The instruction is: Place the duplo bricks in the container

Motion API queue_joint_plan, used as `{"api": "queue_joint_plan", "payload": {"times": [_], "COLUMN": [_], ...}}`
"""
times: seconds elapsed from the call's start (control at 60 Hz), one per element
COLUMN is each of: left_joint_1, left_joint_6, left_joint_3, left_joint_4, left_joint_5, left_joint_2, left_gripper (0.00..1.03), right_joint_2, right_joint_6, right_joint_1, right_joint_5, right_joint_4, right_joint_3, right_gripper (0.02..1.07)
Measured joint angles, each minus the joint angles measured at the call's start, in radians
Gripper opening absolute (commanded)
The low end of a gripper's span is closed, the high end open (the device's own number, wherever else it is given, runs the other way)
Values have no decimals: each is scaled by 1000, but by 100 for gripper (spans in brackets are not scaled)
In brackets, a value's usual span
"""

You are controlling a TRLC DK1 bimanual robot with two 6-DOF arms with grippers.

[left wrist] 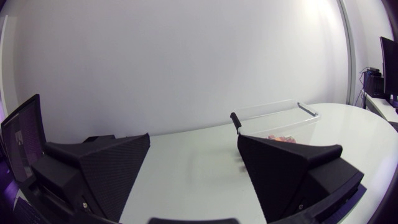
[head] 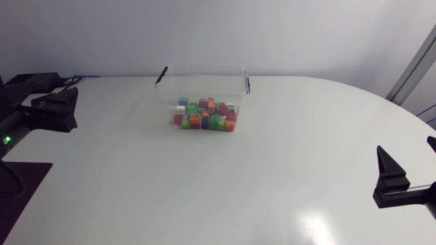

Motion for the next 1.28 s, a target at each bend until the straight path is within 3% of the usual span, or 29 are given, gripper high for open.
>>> {"api": "queue_joint_plan", "payload": {"times": [0.217, 1.033, 1.283], "left_joint_1": [0, 42, 46], "left_joint_6": [-9, -140, -156], "left_joint_3": [-80, -475, -515], "left_joint_4": [5, -26, -34], "left_joint_5": [0, 68, 74], "left_joint_2": [-113, -565, -607], "left_gripper": [96, 93, 91], "right_joint_2": [0, -1, -1], "right_joint_6": [5, 265, 296], "right_joint_1": [-2, -226, -249], "right_joint_5": [-11, -339, -364], "right_joint_4": [22, 367, 391], "right_joint_3": [-10, -296, -323], "right_gripper": [103, 103, 103]}}
